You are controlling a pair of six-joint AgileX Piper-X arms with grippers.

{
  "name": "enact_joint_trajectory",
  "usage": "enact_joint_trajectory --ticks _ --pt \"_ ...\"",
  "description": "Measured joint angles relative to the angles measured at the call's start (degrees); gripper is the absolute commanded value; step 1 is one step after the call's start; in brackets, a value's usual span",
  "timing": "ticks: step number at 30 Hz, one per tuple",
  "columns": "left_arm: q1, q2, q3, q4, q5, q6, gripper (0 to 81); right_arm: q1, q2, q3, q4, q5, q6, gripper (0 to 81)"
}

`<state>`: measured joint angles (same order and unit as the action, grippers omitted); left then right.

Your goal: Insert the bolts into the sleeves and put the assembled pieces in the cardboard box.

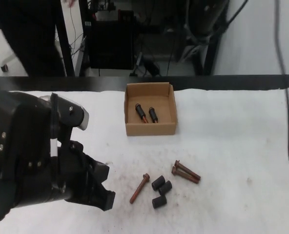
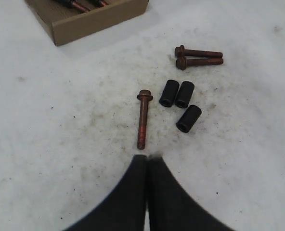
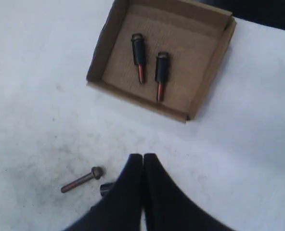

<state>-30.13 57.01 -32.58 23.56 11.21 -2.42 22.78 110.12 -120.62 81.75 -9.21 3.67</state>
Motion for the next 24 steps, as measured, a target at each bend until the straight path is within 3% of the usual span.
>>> enact_joint_trajectory --ticks 9,11,17,19,24 --pt "-0.9 5.8 0.0 0.0 0.7 0.3 0.3 0.0 -20.5 26.3 -9.4 0.3 0.0 0.3" --pt "-2.1 6.8 -0.2 0.0 0.9 0.3 0.3 0.0 -30.7 42.1 -18.6 0.3 1.6 0.3" --pt "-7.3 12.0 -1.2 -7.7 -3.3 0.3 0.3 0.0 -49.3 75.0 -37.7 -6.9 11.8 0.3" --pt "-7.9 15.1 -2.2 -9.0 -3.7 1.1 0.3 0.0 -51.7 79.0 -38.5 -12.3 16.2 0.3" --pt "-8.0 23.7 -7.7 -6.4 -3.8 6.5 0.0 0.0 -56.0 81.9 -39.3 -16.1 18.3 0.3"
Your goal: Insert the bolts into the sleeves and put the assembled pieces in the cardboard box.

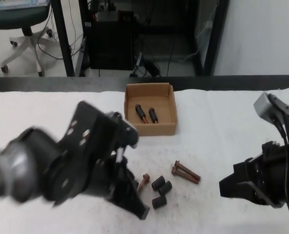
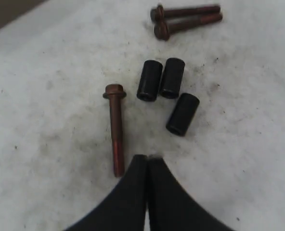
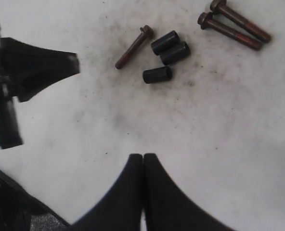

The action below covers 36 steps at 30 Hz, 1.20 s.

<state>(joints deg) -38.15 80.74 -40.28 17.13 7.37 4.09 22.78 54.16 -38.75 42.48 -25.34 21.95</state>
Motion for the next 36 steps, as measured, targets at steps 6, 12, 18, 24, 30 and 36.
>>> enact_joint_trajectory --ticks 6,12,18,24,30,36 --pt "0.0 12.2 -15.1 12.9 0.0 7.2 0.1 0.0 -1.3 0.0 -1.3 -0.5 0.0 0.3" --pt "0.0 23.1 -29.8 24.8 0.0 8.4 13.7 0.0 -1.4 0.1 -0.9 -3.9 0.5 0.3" --pt "0.0 23.9 -31.9 27.7 -1.4 5.0 23.1 0.0 -1.4 0.1 -0.9 -4.5 0.8 0.3" --pt "0.0 24.3 -31.9 28.2 -1.7 3.3 23.1 0.0 -1.4 0.1 -0.9 -4.5 0.8 0.3" --pt "0.0 27.8 -32.0 30.1 -1.7 0.4 23.1 0.0 -1.4 0.1 -0.9 -4.5 0.8 0.3" --pt "0.0 29.5 -32.3 30.2 -2.6 0.2 23.1 0.0 -1.4 0.1 -0.9 -4.6 0.8 0.3"
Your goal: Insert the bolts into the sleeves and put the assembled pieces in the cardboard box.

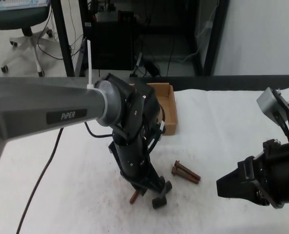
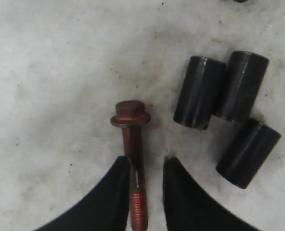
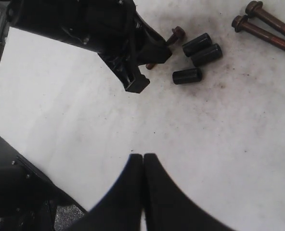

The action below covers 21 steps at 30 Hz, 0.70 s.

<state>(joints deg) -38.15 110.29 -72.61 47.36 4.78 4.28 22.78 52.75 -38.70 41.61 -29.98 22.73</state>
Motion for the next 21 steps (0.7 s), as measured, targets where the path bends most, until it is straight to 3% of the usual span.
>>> enact_joint_trajectory --ticks 21 --pt "0.0 2.3 -1.0 -4.0 0.2 -0.4 23.1 0.0 0.0 0.0 0.0 0.0 0.0 0.3"
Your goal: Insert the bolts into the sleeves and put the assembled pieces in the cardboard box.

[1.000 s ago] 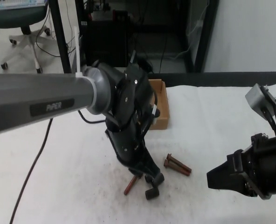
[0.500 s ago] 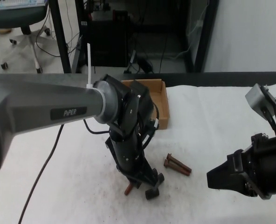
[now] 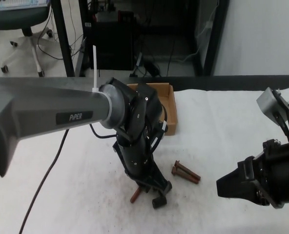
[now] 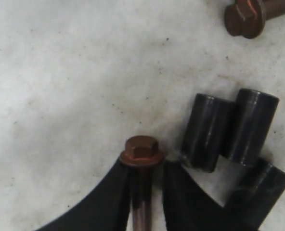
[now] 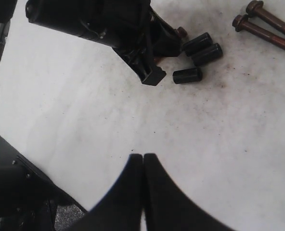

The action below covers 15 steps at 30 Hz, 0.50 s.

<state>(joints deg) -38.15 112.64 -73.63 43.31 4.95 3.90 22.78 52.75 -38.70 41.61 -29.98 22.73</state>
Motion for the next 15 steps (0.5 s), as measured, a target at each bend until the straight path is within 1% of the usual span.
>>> enact_joint_trajectory --ticks 2,3,4,6,7,11,15 --pt "0.0 0.2 -0.2 0.0 0.0 0.0 22.4 0.0 0.0 0.0 0.0 0.0 0.0 0.3" --pt "0.0 0.1 -0.1 0.0 0.0 0.0 20.8 0.0 0.0 0.0 0.0 0.0 0.0 0.3" --pt "0.0 0.3 -0.3 0.0 0.0 0.0 16.6 0.0 0.0 0.0 0.0 0.0 0.0 0.3" --pt "0.0 0.3 -0.3 0.0 0.0 0.0 3.7 0.0 0.0 0.0 0.0 0.0 0.0 0.3" --pt "0.0 0.3 -0.3 0.0 0.0 0.0 0.1 0.0 0.0 0.0 0.0 0.0 0.0 0.3" --pt "0.1 0.3 -0.4 0.2 0.0 0.3 0.2 0.0 0.0 0.0 0.0 -0.1 -0.4 0.3" --pt "0.4 -0.9 -0.3 2.1 -1.0 1.5 0.2 0.0 0.0 0.1 -1.5 -3.3 -5.0 0.3"
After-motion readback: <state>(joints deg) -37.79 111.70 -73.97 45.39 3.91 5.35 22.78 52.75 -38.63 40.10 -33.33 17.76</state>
